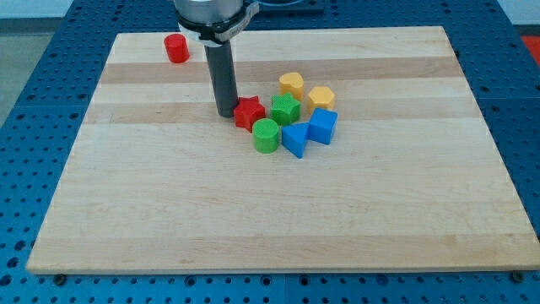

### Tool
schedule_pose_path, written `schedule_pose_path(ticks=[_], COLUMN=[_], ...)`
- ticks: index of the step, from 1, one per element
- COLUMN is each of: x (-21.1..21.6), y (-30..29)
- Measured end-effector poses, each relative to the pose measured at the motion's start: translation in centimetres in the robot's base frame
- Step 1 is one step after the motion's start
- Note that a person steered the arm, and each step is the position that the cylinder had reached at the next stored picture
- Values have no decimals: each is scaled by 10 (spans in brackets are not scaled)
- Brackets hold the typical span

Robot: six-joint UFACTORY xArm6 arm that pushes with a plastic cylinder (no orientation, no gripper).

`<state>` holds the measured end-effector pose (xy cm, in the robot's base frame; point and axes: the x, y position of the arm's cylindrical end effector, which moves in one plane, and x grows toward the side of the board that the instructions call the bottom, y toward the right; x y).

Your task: Move the red circle right and down a bit

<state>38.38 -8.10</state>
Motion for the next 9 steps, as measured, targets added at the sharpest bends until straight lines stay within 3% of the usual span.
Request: schedule_pose_path(ticks=[1, 3, 6, 7, 9], x=[-10, -25, -118, -158, -165], y=[-6, -82, -198, -189, -137])
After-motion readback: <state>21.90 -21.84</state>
